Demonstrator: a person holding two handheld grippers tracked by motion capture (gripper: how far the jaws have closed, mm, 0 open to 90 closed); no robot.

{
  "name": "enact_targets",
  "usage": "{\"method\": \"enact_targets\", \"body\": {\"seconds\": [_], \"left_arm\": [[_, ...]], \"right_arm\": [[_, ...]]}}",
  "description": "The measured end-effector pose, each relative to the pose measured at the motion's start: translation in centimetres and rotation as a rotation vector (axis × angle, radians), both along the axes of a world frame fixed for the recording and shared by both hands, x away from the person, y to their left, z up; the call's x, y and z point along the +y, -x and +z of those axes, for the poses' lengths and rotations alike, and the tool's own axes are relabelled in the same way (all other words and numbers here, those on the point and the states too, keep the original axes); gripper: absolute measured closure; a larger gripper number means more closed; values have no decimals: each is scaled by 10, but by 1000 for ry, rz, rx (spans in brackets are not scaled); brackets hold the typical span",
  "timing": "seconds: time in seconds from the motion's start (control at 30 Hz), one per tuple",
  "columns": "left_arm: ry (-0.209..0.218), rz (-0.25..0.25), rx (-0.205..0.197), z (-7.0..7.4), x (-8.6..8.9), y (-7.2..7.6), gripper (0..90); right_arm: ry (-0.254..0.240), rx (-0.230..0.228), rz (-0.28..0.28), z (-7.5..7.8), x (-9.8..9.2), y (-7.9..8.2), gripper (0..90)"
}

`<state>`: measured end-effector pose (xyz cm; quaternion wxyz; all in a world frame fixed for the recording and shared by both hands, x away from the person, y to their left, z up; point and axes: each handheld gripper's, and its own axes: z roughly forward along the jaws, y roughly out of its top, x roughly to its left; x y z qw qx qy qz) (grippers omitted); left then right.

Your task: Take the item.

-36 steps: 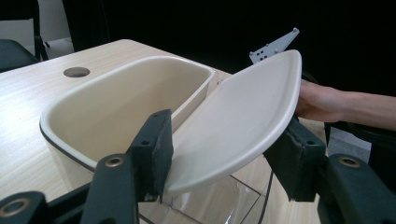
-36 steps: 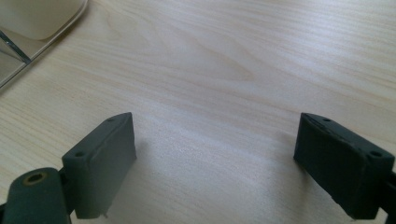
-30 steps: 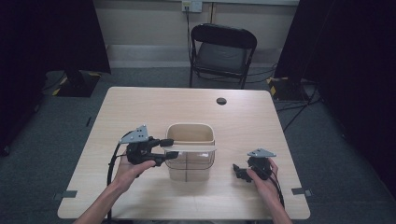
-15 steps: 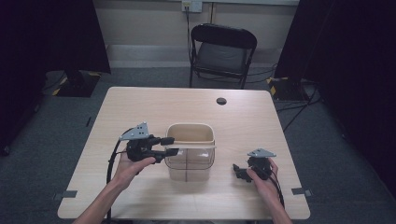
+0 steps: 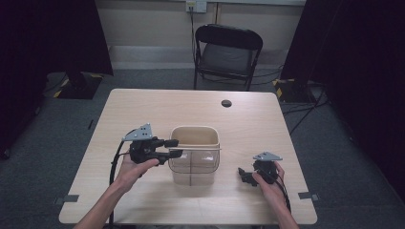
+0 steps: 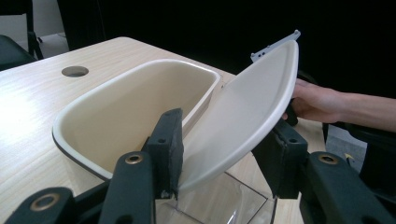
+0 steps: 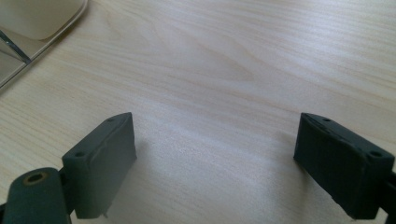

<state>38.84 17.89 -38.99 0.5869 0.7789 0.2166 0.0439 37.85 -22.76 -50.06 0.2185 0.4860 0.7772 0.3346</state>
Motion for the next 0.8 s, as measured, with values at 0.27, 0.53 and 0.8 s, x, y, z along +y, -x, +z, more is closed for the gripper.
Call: {"method": "enact_targets", "body": {"seconds": [0.27, 0.53, 0.8], "left_arm": [[-7, 2, 2, 2, 0, -4, 558], [-10, 0, 10, 4, 0, -8, 577], [5, 16, 21, 6, 0, -11, 580]], "right_arm": [[0, 0, 0, 0, 0, 0, 119], [0, 0, 0, 0, 0, 0, 119], [0, 0, 0, 0, 0, 0, 119]]}}
